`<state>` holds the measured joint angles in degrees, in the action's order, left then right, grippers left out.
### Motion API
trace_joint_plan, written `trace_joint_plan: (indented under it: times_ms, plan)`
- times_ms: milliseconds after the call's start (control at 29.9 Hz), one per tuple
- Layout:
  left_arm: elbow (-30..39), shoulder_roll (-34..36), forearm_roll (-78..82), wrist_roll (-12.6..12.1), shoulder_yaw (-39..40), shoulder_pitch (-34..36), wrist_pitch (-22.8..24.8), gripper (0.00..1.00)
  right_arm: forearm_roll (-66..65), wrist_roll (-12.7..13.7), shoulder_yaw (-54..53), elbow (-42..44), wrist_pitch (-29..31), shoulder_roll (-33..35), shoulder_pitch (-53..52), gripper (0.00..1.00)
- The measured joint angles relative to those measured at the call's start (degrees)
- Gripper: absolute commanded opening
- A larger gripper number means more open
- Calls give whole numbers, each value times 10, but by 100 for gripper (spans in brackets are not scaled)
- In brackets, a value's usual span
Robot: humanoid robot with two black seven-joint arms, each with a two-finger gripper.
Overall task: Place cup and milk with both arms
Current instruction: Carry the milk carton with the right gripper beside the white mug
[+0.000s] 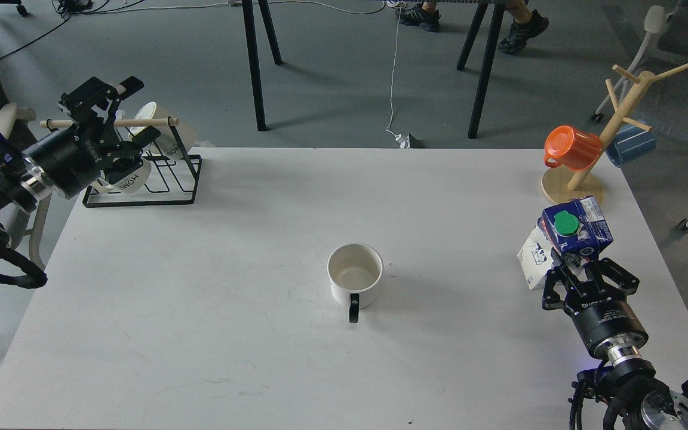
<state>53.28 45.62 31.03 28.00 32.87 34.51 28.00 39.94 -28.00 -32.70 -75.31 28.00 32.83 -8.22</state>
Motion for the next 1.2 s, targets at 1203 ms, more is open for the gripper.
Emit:
trace_joint_plan:
  times_ms: [1203]
  plan:
    - [-9, 0, 0, 0, -2, -1, 0, 99, -170, 0, 38, 10, 0, -197, -5, 21]
